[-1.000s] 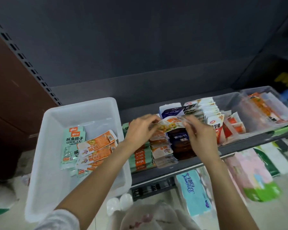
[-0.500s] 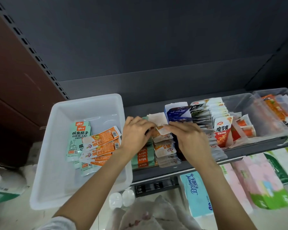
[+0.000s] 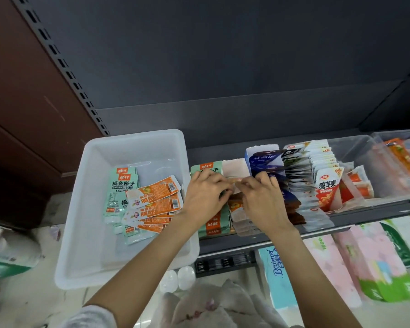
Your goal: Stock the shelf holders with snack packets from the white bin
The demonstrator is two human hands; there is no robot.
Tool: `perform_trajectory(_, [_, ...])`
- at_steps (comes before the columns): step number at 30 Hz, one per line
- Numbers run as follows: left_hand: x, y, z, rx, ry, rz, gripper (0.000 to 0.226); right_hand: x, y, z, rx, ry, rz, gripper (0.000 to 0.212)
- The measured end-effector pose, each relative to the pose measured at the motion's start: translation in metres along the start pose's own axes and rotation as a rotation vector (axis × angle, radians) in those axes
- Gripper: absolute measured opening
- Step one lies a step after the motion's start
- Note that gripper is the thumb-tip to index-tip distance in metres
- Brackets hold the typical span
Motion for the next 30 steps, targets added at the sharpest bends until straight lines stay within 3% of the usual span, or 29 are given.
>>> perform_trajectory(3, [0.002,-0.005,-0.001,0.110,-0.019,0.022,0.019,0.002,0.001,-0.003,-0.078,0.043,0.091,0.023])
perform_trajectory(6, [0.013,-0.031,-0.017,0.259,-0.115,0.187,0.022,-0.004,-0.025,-0.012,-0.330,0.125,0.291,0.024])
perform_trajectory(8, [0.024,-0.048,-0.043,0.359,-0.266,0.286,0.019,-0.015,-0.047,-0.029,-0.508,0.120,0.390,0.030])
perform_trajectory(10, [0.037,-0.056,-0.079,0.420,-0.473,0.298,0.013,-0.033,-0.058,-0.053,-0.669,0.039,0.381,0.034])
perform_trajectory(12, [0.048,-0.056,-0.120,0.331,-0.631,0.214,0.007,-0.056,-0.056,-0.081,-0.767,-0.048,0.245,0.034])
perform_trajectory(14, [0.057,-0.049,-0.156,0.153,-0.702,0.025,0.022,-0.084,-0.032,-0.111,-0.778,-0.132,0.008,0.035])
perform_trajectory(19, [0.064,-0.028,-0.197,-0.122,-0.635,-0.442,0.073,-0.137,0.047,-0.167,-0.521,-0.216,-0.446,0.053])
perform_trajectory(21, [0.065,-0.023,-0.200,-0.177,-0.620,-0.507,0.076,-0.144,0.063,-0.174,-0.450,-0.217,-0.538,0.063])
perform_trajectory(23, [0.066,-0.024,-0.200,-0.265,-0.573,-0.474,0.063,-0.145,0.069,-0.176,-0.454,-0.203,-0.568,0.070])
perform_trajectory(25, [0.068,-0.030,-0.198,-0.316,-0.500,-0.411,0.041,-0.145,0.066,-0.177,-0.410,-0.216,-0.511,0.059])
perform_trajectory(27, [0.072,-0.041,-0.196,-0.221,-0.482,-0.303,0.025,-0.143,0.059,-0.176,-0.331,-0.258,-0.388,0.034])
perform_trajectory(30, [0.078,-0.061,-0.197,0.080,-0.523,0.010,0.024,-0.137,0.045,-0.169,-0.329,-0.238,-0.221,0.024])
Point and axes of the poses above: each hand's wrist, its own x-axis away from the middle knuckle, its own y-axis out of the palm, z = x × y, the point moved 1 cm from there along -x, towards the middle knuckle, and after that the axes turned 15 degrees about -y, right-handed, at the moved point
